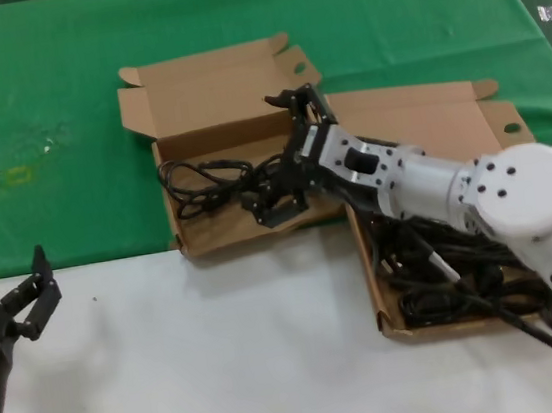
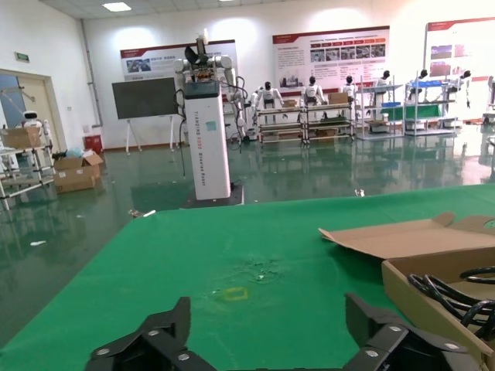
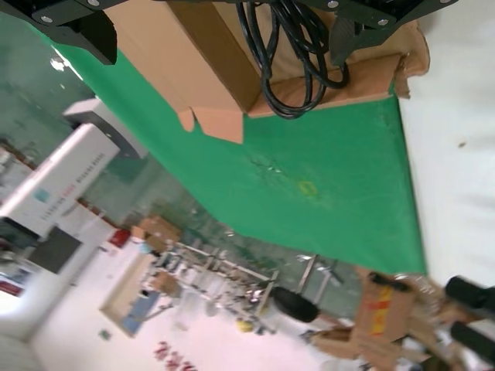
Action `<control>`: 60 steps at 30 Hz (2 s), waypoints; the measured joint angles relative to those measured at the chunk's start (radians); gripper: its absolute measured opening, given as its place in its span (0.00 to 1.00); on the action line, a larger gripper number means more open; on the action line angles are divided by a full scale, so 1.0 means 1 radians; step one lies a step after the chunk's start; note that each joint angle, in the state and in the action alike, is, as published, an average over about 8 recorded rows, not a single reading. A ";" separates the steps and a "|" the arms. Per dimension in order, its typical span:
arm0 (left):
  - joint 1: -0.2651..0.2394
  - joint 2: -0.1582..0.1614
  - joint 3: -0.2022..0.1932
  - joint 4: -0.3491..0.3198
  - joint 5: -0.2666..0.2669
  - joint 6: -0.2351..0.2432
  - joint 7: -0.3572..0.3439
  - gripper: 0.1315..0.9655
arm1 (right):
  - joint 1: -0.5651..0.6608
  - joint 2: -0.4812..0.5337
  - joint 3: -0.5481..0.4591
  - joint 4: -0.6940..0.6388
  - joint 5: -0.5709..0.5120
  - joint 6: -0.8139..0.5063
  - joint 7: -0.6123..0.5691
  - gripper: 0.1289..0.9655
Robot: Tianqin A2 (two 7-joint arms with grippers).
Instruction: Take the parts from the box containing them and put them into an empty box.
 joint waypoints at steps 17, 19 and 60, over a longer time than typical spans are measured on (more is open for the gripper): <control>0.000 0.000 0.000 0.000 0.000 0.000 0.001 0.86 | -0.260 0.009 0.136 0.184 0.133 0.196 0.051 1.00; 0.000 0.000 0.000 0.000 0.000 0.000 0.001 0.89 | -0.290 0.010 0.152 0.206 0.149 0.220 0.057 1.00; 0.000 0.000 0.000 0.000 0.000 0.000 0.000 1.00 | -0.655 0.022 0.343 0.464 0.335 0.496 0.128 1.00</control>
